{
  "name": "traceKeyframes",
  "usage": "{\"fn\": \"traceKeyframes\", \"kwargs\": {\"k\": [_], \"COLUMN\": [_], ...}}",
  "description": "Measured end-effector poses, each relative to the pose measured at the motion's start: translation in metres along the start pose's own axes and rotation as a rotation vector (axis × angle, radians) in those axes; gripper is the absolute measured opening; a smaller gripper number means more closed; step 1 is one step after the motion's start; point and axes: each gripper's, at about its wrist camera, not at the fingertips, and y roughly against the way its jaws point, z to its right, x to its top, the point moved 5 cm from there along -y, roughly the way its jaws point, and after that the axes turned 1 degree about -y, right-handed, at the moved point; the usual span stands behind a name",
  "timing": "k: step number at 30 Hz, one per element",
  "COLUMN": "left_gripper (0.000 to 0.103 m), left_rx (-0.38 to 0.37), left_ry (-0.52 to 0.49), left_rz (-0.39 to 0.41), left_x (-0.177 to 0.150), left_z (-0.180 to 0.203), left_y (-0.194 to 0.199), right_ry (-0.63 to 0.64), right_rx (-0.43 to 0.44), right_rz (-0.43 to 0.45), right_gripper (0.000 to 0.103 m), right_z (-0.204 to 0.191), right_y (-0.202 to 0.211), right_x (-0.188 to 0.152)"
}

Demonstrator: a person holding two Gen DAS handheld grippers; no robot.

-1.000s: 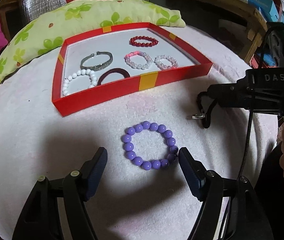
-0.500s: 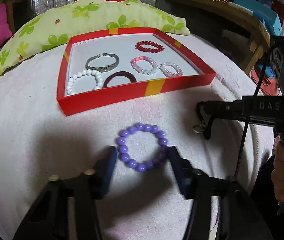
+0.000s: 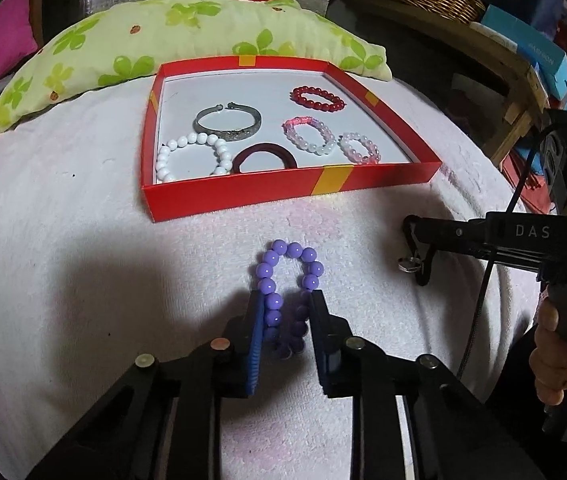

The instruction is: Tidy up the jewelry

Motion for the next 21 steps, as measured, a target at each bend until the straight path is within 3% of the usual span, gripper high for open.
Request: {"fn": "traceKeyframes", "kwargs": {"k": [2,10,13,21], "left_gripper": [0.013,0.013,0.021,0.022], "left_rx": [-0.004,-0.007,0.0,0.025], "left_ry": [0.009,0.031,0.03,-0.016], "left_rz": [0.001,-0.012,-0.031,-0.019], "left_x": [0.001,-0.001,-0.002,-0.004], "left_z": [-0.002,-0.006,-0.005,-0.001], "left_y": [0.002,-0.001,-0.004,-0.005], "right_ry": [-0.004,0.016,0.031,0.111], "right_rx": [0.001,0.005,0.002,-0.044], "right_rz": [-0.001,0.001,0.002,0.016], "right_gripper": [0.028,0.039,0.041,0.038], "right_z": [0.001,-0.004,-0.007,-0.015], "right_y": [0.0,-0.001,-0.002,-0.001], "right_x": [0.0,-0.001,-0.002,-0.005]}}
